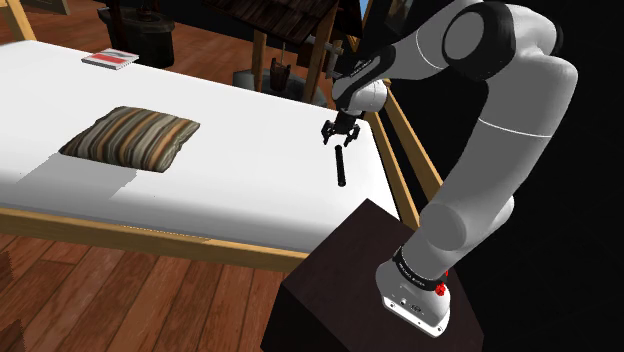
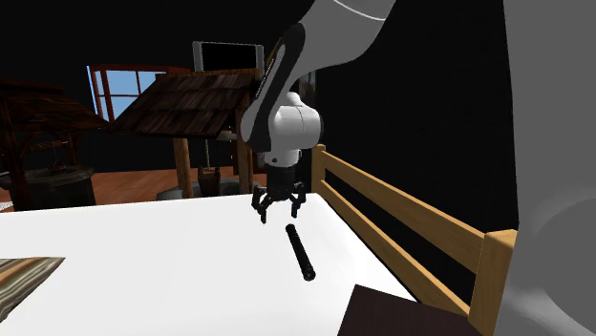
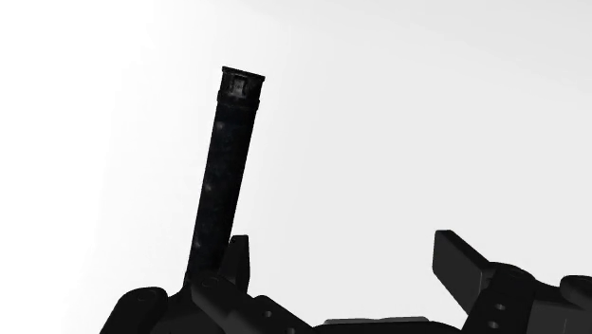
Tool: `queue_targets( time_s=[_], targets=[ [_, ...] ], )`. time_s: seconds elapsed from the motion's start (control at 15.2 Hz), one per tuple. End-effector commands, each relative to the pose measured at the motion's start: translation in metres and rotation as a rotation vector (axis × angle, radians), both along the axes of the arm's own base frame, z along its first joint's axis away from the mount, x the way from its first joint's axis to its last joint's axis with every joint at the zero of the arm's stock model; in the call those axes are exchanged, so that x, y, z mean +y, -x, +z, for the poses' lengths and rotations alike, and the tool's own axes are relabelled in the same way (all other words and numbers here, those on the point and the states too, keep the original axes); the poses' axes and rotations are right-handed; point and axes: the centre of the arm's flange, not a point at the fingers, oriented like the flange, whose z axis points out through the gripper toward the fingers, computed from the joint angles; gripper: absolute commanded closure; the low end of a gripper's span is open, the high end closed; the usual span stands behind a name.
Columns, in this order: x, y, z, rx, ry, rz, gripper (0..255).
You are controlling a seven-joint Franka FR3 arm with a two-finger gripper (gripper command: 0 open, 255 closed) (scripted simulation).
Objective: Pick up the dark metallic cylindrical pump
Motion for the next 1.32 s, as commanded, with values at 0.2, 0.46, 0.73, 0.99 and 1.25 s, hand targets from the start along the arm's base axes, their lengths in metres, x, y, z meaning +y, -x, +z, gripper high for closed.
queue_targets(
  time_s=[0.2,0.46,0.73,0.99,1.25],
  targets=[
    [-0.047,0.000,-0.045,0.003,-0.004,-0.113,0],
    [-0.084,0.005,-0.083,0.005,-0.008,-0.202,0],
    [-0.104,0.009,-0.108,0.007,-0.010,-0.251,0],
    [-0.104,0.009,-0.129,0.007,-0.010,-0.251,0],
    [-0.104,0.009,-0.143,0.007,-0.010,-0.251,0]
  ],
)
